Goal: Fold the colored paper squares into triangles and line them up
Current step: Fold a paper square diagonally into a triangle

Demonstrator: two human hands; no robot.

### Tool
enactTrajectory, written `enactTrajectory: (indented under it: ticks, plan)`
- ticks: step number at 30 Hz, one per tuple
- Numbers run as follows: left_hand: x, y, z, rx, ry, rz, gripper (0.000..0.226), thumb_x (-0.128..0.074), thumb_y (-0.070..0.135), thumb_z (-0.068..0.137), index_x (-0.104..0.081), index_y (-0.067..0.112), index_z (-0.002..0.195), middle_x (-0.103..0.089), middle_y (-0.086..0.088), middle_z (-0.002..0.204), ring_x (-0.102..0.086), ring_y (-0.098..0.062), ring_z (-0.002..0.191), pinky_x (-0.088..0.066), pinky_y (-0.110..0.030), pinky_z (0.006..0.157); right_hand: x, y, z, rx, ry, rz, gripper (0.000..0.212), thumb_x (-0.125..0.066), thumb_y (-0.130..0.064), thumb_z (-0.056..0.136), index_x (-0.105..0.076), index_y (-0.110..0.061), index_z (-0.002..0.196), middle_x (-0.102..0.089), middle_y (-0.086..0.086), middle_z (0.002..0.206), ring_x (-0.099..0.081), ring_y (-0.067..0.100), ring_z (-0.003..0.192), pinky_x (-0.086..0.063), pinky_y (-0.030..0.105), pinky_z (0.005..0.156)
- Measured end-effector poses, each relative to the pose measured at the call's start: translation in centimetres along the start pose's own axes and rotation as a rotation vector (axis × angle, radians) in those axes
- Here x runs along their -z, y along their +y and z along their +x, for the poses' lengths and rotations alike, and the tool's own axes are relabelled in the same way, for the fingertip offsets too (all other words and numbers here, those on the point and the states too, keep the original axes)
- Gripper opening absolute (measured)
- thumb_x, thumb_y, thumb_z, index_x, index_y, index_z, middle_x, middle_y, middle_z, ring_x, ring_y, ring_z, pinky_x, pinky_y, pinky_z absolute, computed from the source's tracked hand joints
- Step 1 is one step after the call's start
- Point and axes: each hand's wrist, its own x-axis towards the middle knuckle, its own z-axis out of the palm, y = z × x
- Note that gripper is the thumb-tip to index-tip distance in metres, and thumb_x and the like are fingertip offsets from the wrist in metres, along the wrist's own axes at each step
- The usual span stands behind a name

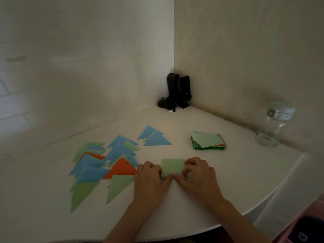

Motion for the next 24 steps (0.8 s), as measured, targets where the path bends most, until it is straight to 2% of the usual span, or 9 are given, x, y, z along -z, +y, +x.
enactTrajectory:
  ticks: [3, 6, 8, 12, 14, 17, 20, 22, 24]
  plan:
    - [0.5, -0.2, 0.5, 0.034, -0.103, -0.011, 0.031, -0.065, 0.052, 0.079, -0.062, 0.021, 0.082, -0.051, 0.006, 0.089, -0.038, -0.015, 0.085, -0.033, -0.026, 0.082, 0.4, -0.1, 0.0, -0.020, -0.043, 0.026, 0.021, -0.065, -0.052, 0.076, -0.053, -0.036, 0.075, -0.045, -0.016, 0.111, -0.042, 0.005, 0.112, -0.025, 0.026, 0.084]
    - [0.9, -0.6, 0.8, 0.010, -0.138, -0.127, 0.021, -0.072, 0.040, 0.076, -0.058, 0.024, 0.072, -0.050, 0.008, 0.079, -0.048, -0.017, 0.081, -0.037, -0.029, 0.083, 0.6, -0.1, 0.2, -0.039, -0.064, 0.072, 0.022, -0.069, -0.049, 0.073, -0.051, -0.036, 0.078, -0.043, -0.015, 0.109, -0.041, 0.007, 0.111, -0.025, 0.026, 0.084]
    - [1.1, -1.0, 0.9, 0.002, -0.156, -0.195, 0.025, -0.075, 0.031, 0.074, -0.051, 0.028, 0.066, -0.049, 0.012, 0.072, -0.051, -0.015, 0.075, -0.040, -0.030, 0.079, 0.8, 0.1, 0.3, -0.051, -0.093, 0.101, 0.025, -0.071, -0.046, 0.072, -0.049, -0.037, 0.081, -0.043, -0.014, 0.110, -0.041, 0.009, 0.111, -0.028, 0.027, 0.085]
    - [1.8, -1.4, 0.8, 0.038, -0.150, -0.330, 0.034, -0.076, 0.014, 0.072, -0.046, 0.030, 0.066, -0.052, 0.012, 0.067, -0.047, -0.003, 0.065, -0.036, -0.012, 0.062, 1.4, 0.5, 0.7, -0.057, -0.159, 0.143, 0.026, -0.073, -0.038, 0.073, -0.050, -0.041, 0.085, -0.045, -0.013, 0.112, -0.043, 0.012, 0.110, -0.031, 0.029, 0.090]
    - [2.1, -1.5, 0.7, 0.042, -0.161, -0.370, 0.031, -0.075, 0.008, 0.073, -0.049, 0.025, 0.068, -0.054, 0.009, 0.069, -0.048, -0.002, 0.064, -0.037, -0.009, 0.062, 1.6, 0.6, 0.8, -0.056, -0.192, 0.161, 0.027, -0.072, -0.034, 0.075, -0.050, -0.044, 0.087, -0.047, -0.014, 0.113, -0.042, 0.013, 0.113, -0.031, 0.030, 0.094]
    - [2.2, -1.5, 0.6, -0.040, -0.164, -0.338, 0.025, -0.072, 0.006, 0.075, -0.058, 0.027, 0.072, -0.055, 0.007, 0.073, -0.050, -0.002, 0.068, -0.036, -0.006, 0.065, 1.9, 0.7, 1.0, -0.050, -0.245, 0.189, 0.031, -0.070, -0.031, 0.078, -0.055, -0.050, 0.098, -0.049, -0.016, 0.118, -0.040, 0.013, 0.119, -0.030, 0.035, 0.103]
    - [2.1, -1.3, 0.9, -0.066, -0.205, -0.264, 0.026, -0.068, 0.004, 0.078, -0.067, 0.030, 0.073, -0.053, 0.006, 0.077, -0.050, -0.006, 0.071, -0.037, -0.011, 0.065, 2.5, 0.5, 1.5, -0.059, -0.334, 0.241, 0.037, -0.064, -0.023, 0.082, -0.062, -0.040, 0.114, -0.054, -0.011, 0.124, -0.047, 0.013, 0.119, -0.034, 0.038, 0.105]
    - [1.9, -1.1, 1.0, -0.097, -0.186, -0.200, 0.025, -0.065, 0.003, 0.080, -0.068, 0.028, 0.076, -0.051, 0.006, 0.077, -0.048, -0.010, 0.073, -0.035, -0.018, 0.064, 2.6, 0.5, 1.6, -0.047, -0.335, 0.239, 0.037, -0.056, -0.017, 0.083, -0.064, -0.034, 0.115, -0.058, -0.007, 0.121, -0.053, 0.015, 0.113, -0.038, 0.038, 0.101]
    - [1.9, -0.5, 0.7, -0.150, -0.158, -0.115, 0.012, -0.059, 0.015, 0.086, -0.067, 0.024, 0.085, -0.051, 0.006, 0.081, -0.048, -0.014, 0.079, -0.038, -0.026, 0.068, 2.6, 0.3, 1.3, -0.030, -0.295, 0.183, 0.036, -0.053, -0.023, 0.080, -0.067, -0.032, 0.112, -0.062, -0.004, 0.113, -0.057, 0.018, 0.106, -0.042, 0.037, 0.095]
